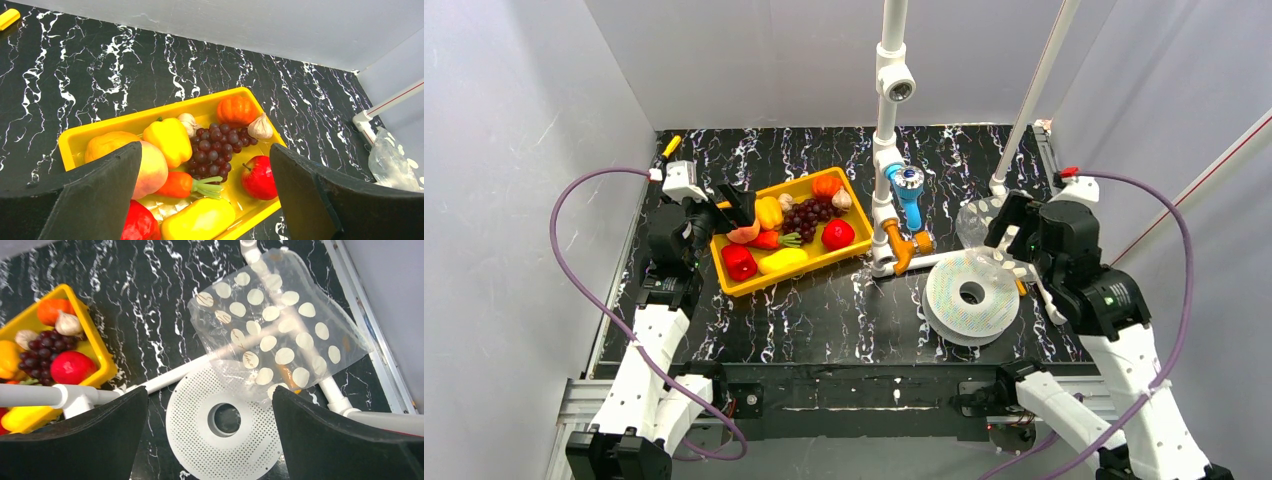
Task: Place the food in the zip-top bag and seal the zipper
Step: Pick up the zipper food storage bag at the center of the board.
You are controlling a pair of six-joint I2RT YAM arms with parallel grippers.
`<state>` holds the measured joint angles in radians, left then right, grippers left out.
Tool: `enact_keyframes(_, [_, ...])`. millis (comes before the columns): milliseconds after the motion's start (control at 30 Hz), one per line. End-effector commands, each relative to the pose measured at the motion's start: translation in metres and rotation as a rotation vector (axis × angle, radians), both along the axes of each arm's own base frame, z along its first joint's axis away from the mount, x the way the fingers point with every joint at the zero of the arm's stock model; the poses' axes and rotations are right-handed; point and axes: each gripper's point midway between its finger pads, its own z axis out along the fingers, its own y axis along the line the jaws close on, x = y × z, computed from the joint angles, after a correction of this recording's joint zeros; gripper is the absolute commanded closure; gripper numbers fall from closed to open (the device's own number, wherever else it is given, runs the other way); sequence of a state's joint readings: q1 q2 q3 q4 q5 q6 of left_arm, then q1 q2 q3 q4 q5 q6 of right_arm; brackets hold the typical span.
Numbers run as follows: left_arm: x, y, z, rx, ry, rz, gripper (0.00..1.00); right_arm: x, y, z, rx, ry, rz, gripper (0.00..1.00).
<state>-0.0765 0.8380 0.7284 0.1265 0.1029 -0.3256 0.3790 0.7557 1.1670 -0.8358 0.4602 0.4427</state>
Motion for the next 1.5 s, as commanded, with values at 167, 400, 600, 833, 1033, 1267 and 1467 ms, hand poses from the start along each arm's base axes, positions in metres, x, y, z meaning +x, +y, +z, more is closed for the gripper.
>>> enact_keyframes(167, [0.001, -0.002, 0.018, -0.006, -0.045, -0.009, 0.00, 0.027, 0.016, -0.055, -0.119, 0.180, 0.092, 0.00])
enact_keyframes(400, [0.000, -0.002, 0.018, -0.004, -0.045, -0.010, 0.00, 0.056, 0.001, -0.106, -0.293, 0.321, 0.011, 0.00])
enact_keyframes(600, [0.001, -0.002, 0.017, -0.003, -0.044, -0.014, 0.00, 0.087, 0.010, -0.128, -0.356, 0.376, 0.040, 0.05])
enact_keyframes(833, [0.002, -0.004, 0.016, -0.006, -0.036, -0.022, 0.01, 0.113, 0.009, -0.158, -0.377, 0.453, 0.065, 0.12])
enact_keyframes(1033, [0.004, -0.006, 0.014, -0.011, -0.026, -0.032, 0.01, 0.125, 0.009, -0.168, -0.408, 0.475, 0.063, 0.20])
enact_keyframes(1267, [0.006, -0.011, 0.011, -0.022, -0.013, -0.057, 0.00, 0.136, 0.011, -0.171, -0.415, 0.466, 0.072, 0.44])
enact_keyframes(1467, [0.009, -0.018, 0.006, -0.038, 0.000, -0.091, 0.00, 0.142, 0.007, -0.169, -0.420, 0.457, 0.049, 0.68])
